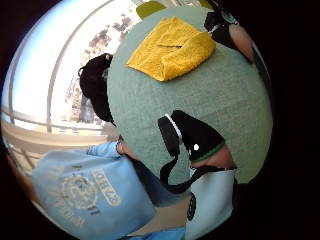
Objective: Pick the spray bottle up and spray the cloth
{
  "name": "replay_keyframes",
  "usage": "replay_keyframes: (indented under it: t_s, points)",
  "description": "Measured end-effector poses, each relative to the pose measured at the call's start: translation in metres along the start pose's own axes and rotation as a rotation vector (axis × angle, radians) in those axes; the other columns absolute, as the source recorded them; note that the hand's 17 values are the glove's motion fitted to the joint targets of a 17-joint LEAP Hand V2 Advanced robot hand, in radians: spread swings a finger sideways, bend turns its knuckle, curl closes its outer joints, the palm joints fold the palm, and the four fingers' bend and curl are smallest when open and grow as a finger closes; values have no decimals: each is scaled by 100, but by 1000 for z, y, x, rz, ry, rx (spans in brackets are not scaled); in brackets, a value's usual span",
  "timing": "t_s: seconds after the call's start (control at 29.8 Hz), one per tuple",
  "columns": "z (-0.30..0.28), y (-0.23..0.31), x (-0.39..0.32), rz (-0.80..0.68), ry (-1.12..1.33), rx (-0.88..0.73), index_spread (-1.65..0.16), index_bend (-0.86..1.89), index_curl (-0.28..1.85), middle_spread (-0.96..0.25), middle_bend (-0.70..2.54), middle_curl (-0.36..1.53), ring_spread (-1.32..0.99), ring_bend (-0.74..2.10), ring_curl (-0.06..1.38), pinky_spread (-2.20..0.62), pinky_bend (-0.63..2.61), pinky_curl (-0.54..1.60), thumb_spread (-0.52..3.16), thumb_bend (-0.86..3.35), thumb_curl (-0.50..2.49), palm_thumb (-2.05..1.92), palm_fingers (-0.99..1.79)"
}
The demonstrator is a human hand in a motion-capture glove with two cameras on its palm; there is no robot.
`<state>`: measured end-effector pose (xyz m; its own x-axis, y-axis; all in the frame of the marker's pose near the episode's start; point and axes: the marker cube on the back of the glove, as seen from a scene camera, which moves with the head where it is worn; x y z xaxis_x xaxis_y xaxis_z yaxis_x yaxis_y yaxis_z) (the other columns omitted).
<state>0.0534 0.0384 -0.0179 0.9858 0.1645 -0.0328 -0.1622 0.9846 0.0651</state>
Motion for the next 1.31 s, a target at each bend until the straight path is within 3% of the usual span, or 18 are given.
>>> replay_keyframes:
  t_s: [0.47,0.77,1.31]
  points:
    - [-15,4,62,220,-484,163,-36,12,33,-7,23,35,-1,19,27,22,22,28,109,-1,25,54,55]
    - [-12,-22,79,257,-742,260,-37,7,27,-6,23,36,1,24,28,24,33,32,107,-2,26,54,53]
    - [0,-81,109,330,-846,290,-37,10,22,-5,22,37,1,30,31,22,43,36,105,-2,28,56,55]
